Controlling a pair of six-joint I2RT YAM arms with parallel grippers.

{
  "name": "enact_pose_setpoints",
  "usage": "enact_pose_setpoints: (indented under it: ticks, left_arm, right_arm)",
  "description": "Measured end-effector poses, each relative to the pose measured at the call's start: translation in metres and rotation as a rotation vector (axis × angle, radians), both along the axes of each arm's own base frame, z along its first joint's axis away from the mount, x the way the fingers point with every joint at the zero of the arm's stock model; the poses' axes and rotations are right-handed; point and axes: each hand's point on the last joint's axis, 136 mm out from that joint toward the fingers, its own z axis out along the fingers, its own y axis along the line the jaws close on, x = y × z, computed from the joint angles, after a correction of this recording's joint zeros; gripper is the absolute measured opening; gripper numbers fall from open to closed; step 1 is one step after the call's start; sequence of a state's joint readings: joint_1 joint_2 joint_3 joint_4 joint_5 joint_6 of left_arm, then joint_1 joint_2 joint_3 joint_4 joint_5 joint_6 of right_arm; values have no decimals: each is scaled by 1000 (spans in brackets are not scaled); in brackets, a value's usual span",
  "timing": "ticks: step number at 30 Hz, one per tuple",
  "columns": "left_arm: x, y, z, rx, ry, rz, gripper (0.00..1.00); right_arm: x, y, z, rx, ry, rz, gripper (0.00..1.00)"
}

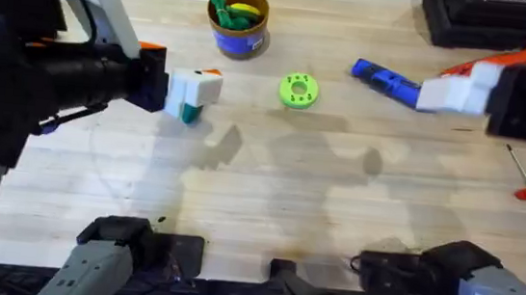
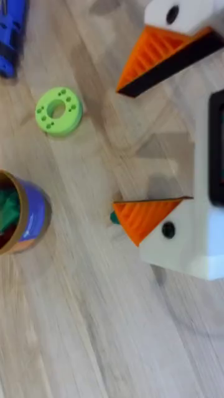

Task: Pick up the gripper from the table and insert it into the empty holder that is missing its gripper. Then pick up a screw, insert it into the mounting hole, and use the screwdriver to tighten it. Finally, clean up the table by picking up the vegetable and placing it into the bucket.

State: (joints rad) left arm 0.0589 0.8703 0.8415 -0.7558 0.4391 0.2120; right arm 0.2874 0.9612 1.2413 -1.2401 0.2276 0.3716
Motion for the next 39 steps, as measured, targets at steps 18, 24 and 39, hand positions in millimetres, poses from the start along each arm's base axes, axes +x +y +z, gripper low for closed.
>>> enact_pose_setpoints:
  ticks: [18,24,39]
  left_arm:
    - [-7,62,-8,209,352,323,985]
    - [20,72,-37,192,502,445,985]
    - [58,42,-123,356,737,299,985]
  right_arm:
    - [-11,-3,-44,-11,68,-16,989]
    - [-10,-3,-44,-11,66,-16,989]
    - [-5,-1,-41,-3,41,-15,989]
